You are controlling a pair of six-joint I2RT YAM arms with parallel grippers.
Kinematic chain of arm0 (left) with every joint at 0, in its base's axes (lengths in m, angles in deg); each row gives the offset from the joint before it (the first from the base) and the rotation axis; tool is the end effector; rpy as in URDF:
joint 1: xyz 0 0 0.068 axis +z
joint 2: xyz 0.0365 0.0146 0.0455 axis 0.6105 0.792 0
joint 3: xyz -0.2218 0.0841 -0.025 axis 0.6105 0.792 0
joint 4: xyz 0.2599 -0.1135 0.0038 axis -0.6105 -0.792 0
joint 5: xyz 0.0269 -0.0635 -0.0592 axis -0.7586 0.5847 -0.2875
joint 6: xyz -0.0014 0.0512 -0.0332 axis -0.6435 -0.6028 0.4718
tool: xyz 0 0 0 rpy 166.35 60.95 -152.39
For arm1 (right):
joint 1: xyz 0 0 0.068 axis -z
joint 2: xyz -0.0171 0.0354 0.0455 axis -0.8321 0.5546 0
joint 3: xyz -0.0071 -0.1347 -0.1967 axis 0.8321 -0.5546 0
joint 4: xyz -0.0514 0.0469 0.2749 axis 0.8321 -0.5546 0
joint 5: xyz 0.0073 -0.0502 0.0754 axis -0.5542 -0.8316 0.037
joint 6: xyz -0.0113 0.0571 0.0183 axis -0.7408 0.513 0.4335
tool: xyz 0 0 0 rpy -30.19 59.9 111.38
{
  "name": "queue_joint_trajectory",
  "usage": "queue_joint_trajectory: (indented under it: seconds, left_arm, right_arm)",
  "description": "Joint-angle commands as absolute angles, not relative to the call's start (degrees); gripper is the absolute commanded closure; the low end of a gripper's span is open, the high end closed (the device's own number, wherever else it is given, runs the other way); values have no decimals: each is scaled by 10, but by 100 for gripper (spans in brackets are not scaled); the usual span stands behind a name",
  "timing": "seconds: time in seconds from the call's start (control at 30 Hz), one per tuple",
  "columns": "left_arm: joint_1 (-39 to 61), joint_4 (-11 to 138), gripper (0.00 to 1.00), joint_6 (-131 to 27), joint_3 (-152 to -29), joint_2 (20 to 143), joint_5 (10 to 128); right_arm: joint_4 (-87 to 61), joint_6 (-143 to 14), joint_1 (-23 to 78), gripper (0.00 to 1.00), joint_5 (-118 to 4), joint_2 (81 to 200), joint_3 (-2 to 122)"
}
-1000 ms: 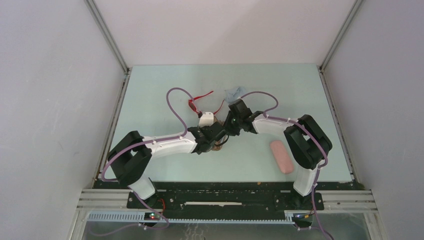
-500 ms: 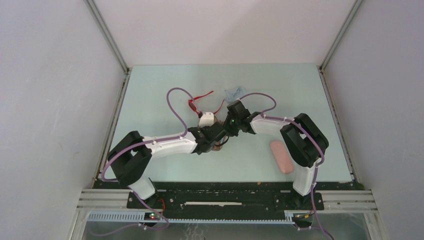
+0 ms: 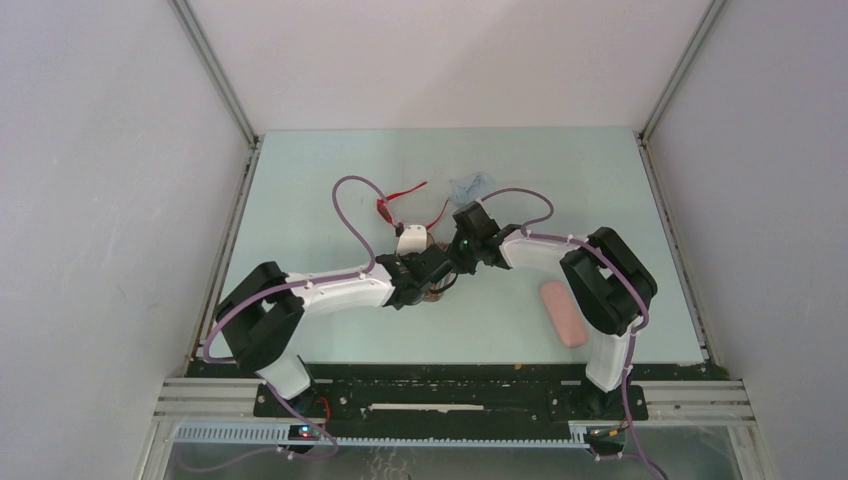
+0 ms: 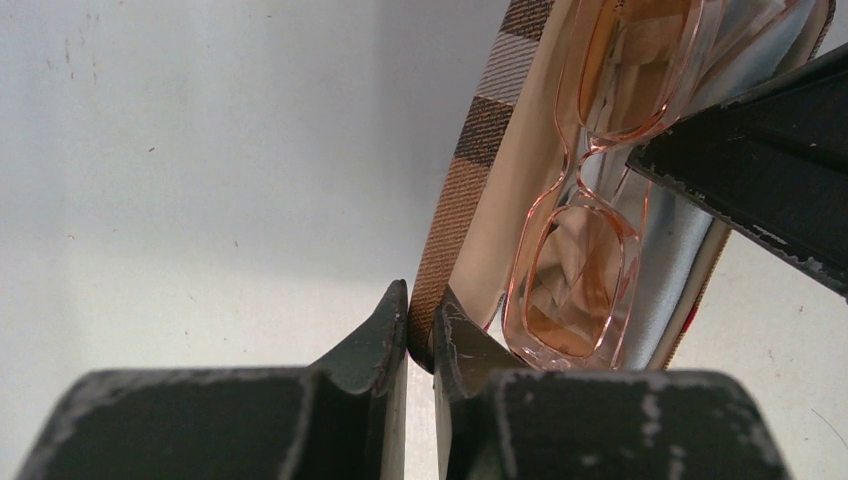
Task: Organize the sunglasses
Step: Place the sunglasses in the sunglasses case.
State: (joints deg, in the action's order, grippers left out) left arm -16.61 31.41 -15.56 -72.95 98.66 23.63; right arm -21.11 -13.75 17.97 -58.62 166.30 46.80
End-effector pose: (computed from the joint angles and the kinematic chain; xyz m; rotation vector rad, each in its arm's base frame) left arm 0.2098 -0.2446 0.1236 -0.0265 2.4076 0.1326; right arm 0.3050 0.2469 0.0926 0.4046 2.6458 0.7594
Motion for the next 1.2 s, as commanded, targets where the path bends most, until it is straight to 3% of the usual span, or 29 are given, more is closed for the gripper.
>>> queue_joint_trajectory:
  seconds: [0.0, 1.07, 1.17]
  left_arm:
    - [-170, 294, 100, -137, -763, 990, 209]
    - [-170, 288, 100, -130, -769, 999, 207]
    - [-170, 288, 100, -130, -769, 999, 207]
  right_arm:
    - [-217, -115, 174, 100, -628, 1624, 461]
    - [-234, -146, 167, 100, -623, 1648, 453]
    - [-236, -144, 168, 93, -623, 1643, 453]
